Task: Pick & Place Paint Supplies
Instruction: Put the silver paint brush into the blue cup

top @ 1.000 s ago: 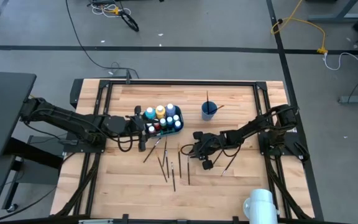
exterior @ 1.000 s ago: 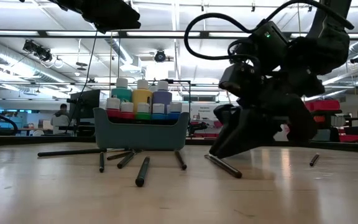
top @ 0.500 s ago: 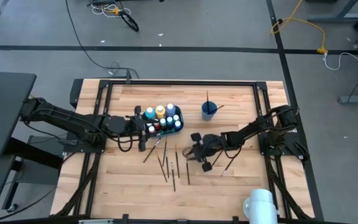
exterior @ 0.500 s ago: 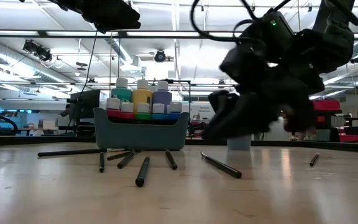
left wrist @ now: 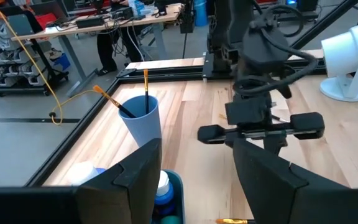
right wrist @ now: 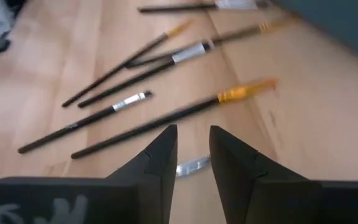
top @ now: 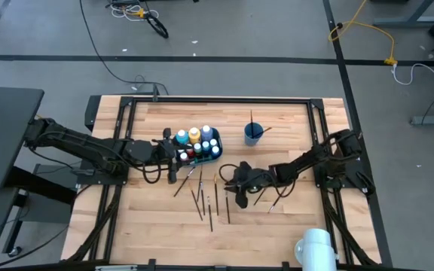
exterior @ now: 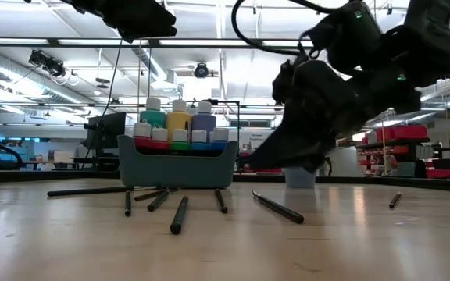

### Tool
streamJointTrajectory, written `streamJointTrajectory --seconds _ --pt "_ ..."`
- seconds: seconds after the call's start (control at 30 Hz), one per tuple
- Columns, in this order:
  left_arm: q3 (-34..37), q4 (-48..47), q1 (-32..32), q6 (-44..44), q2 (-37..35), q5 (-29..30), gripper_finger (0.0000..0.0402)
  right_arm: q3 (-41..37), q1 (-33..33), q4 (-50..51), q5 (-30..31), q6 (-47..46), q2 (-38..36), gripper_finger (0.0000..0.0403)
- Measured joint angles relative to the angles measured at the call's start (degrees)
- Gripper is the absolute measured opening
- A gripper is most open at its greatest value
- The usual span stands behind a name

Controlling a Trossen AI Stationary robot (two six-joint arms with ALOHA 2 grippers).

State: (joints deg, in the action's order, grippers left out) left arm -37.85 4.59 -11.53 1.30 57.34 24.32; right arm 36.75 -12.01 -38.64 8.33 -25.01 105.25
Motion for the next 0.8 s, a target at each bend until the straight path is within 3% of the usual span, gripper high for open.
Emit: streamJointTrajectory --seconds 0.1,0.27,0.43,0.8 --pt "0.0 0.0 0.0 0.0 0.0 -0.1 0.021 0.0 -2.3 1.8 4.3 -3.6 0.0 0.0092" --pt "0.0 0.0 0.0 0.0 0.0 0.0 0.021 5.3 -4.9 11.7 13.0 0.6 0.0 0.0091" --pt "0.0 0.0 0.0 -0.4 0.0 0.0 0.021 11.3 -4.9 21.7 13.8 1.3 2.2 0.0093" --pt "0.0 -0.6 0.0 -0.4 0.0 0.0 0.021 13.4 -4.9 23.4 15.7 3.1 6.2 0.0098"
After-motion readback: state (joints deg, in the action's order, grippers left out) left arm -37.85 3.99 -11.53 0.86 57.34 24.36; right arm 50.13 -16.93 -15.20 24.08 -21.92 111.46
